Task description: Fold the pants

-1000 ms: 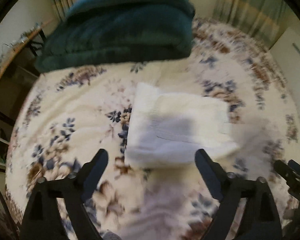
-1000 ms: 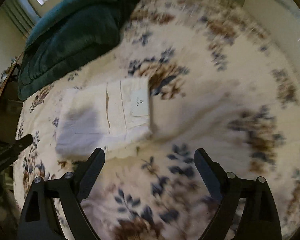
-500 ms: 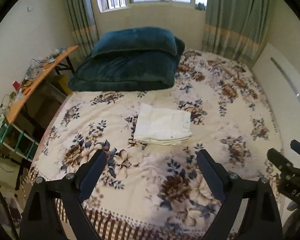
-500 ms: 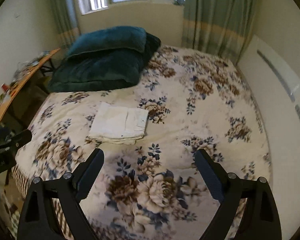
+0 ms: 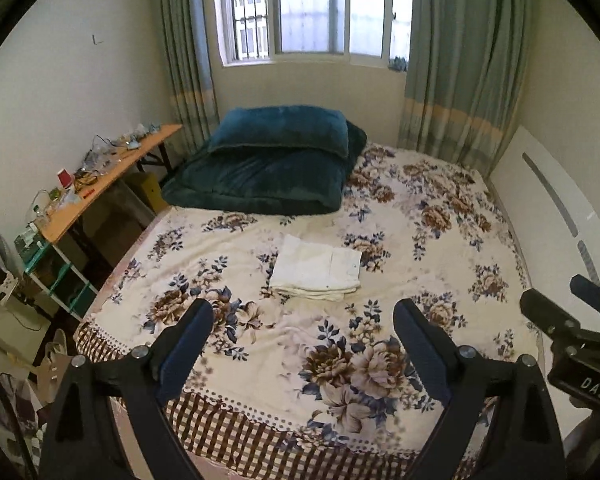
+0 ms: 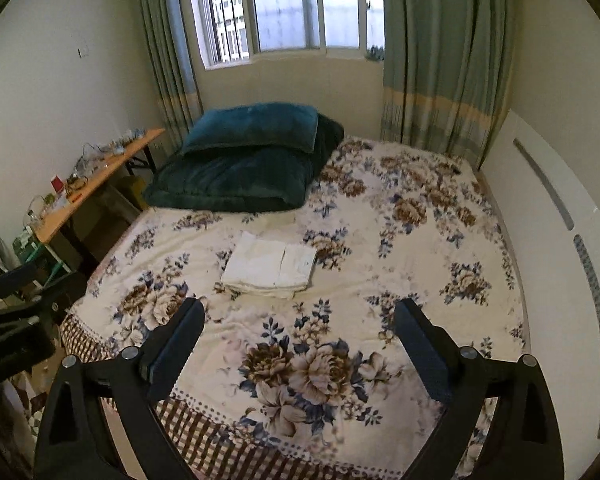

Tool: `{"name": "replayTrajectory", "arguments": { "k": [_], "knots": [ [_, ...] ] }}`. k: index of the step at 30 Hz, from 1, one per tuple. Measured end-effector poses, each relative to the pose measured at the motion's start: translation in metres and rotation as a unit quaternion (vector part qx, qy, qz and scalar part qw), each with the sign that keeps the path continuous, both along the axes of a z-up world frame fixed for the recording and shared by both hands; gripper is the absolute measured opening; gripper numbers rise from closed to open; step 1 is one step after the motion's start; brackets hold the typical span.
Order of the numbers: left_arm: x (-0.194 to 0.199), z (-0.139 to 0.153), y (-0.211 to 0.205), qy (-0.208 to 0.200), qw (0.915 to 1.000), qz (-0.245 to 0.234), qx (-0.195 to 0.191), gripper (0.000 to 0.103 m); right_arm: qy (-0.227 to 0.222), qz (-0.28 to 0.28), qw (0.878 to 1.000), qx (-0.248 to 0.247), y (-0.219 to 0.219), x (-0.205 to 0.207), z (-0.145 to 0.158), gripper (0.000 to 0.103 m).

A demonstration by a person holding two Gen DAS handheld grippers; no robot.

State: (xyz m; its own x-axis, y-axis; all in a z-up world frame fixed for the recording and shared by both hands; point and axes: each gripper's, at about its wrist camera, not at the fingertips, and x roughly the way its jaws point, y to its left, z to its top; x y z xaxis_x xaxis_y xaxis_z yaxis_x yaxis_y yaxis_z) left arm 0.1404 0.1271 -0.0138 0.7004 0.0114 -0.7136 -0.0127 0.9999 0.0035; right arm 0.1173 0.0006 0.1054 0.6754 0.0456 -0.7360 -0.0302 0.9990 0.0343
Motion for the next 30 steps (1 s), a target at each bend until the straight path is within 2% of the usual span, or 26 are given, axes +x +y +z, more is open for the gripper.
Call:
{"name": "replayTrajectory", "arguments": {
  "k": [6,12,17,20,21,25,30],
  "knots": [
    [-0.030,0.018,-0.011,-0.015,0.9998,0.009,-0.003,0.092,-0.030,0.010,1.000,-0.001,-0.010,-0.036,0.042,0.098],
    [-0.038,0.024,-0.013,-0.024,0.9994,0.025,-0.008,0.092,-0.029,0.016,0.999,-0.002,-0.017,-0.053,0.057,0.098],
    [-0.040,0.023,-0.014,-0.025,0.9993,0.028,-0.005,0.092,-0.022,0.025,0.999,0.003,-0.024,-0.055,0.055,0.098],
    [-0.038,0.021,-0.016,-0.025,0.9993,0.029,0.000,0.103,-0.022,0.026,0.999,-0.002,-0.024,-0.054,0.051,0.098],
    [-0.036,0.020,-0.016,-0.026,0.9993,0.028,0.002,0.103,-0.021,0.026,0.999,-0.003,-0.026,-0.050,0.049,0.099],
    [-0.013,0.009,-0.019,-0.015,0.9995,0.024,0.017,0.103,-0.018,0.029,0.999,-0.010,-0.029,-0.030,0.035,0.099],
    [0.021,-0.017,-0.019,0.006,0.9994,0.027,0.019,0.103,-0.001,0.032,0.999,-0.013,-0.028,0.009,0.004,0.099]
  ]
}}
